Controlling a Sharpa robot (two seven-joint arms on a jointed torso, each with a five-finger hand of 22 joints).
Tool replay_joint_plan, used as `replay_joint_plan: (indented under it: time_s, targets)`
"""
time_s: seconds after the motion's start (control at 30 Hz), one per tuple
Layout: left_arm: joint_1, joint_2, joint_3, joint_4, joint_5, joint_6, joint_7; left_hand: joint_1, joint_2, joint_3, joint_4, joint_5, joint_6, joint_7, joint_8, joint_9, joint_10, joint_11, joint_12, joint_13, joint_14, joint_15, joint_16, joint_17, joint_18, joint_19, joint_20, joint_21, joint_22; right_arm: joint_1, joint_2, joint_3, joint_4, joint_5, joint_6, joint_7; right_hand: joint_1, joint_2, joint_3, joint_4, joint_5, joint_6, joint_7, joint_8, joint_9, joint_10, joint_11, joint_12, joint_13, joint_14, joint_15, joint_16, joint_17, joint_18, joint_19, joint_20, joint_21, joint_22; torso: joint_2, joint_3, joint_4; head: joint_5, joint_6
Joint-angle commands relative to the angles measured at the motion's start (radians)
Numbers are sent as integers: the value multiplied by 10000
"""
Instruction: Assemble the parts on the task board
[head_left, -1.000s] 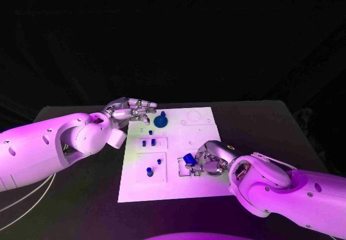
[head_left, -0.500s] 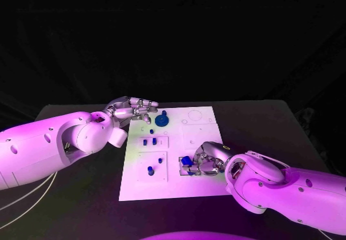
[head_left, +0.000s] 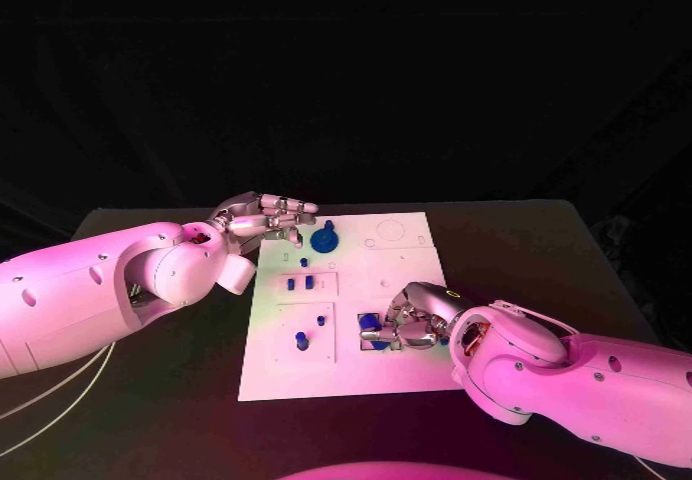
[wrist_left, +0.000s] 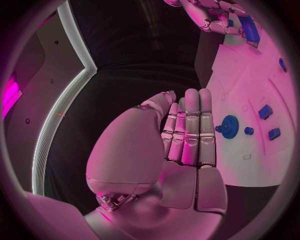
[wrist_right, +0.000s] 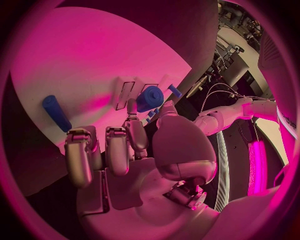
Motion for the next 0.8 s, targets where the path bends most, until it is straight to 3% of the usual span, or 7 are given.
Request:
replay_joint_plan:
  time_s: [0.03,0.27,0.5,0.7,0.8]
  targets:
    - [5,6,7,29,-11,167,30,41,44,-42,6,-22,-75,-5,22,-16,-62,-14,31,17,-81,3,-31,-12,47,5,97,-68,-11,-2,7,1,7,-149,-66,-40,-135,-125,158,-3,-297,-104,-3,-12,42,-70,29,-74,42,763,-3,-57,1158,-8,930,35,-50,2557,-4,0,-6,5,-13]
    - [5,-6,7,32,-11,161,29,46,52,-54,4,-19,-91,-1,21,-21,-87,-10,43,16,-89,6,-31,-20,48,2,101,-79,-15,-3,-68,1,106,-282,-282,6,-174,-103,245,-2,-302,-93,-6,8,69,-51,22,-48,63,766,-2,-53,1171,-15,942,37,-22,2565,-3,2,-6,-4,-14]
    - [5,-32,7,39,-11,153,24,47,56,-55,4,-19,-93,0,22,-22,-91,-10,46,16,-90,7,-31,-22,48,1,102,-81,-15,-11,-313,0,446,-301,-368,280,439,335,419,-80,812,16,-82,121,209,150,-43,242,291,784,-56,-21,1237,-46,1006,-3,117,2607,1,8,-3,-6,-4]
    - [5,-50,7,44,-11,150,20,55,65,-51,2,-16,-93,-1,23,-22,-95,-10,50,16,-92,7,-31,-24,49,1,102,-83,-16,-15,-520,-1,599,-306,-108,421,1479,394,483,-392,1692,36,-125,156,289,217,-86,335,380,796,-94,4,1290,-60,1034,-39,181,2625,-4,2,-6,-3,-17]
    - [5,-46,6,36,-11,150,19,55,65,-51,2,-16,-93,-1,23,-22,-95,-10,50,16,-92,7,-31,-24,49,1,102,-83,-16,-18,-514,-2,567,-344,-47,424,1979,540,626,-595,1599,71,-149,177,316,263,-110,405,439,801,-113,18,1317,-66,1046,-55,206,2633,-9,6,-14,-3,-13]
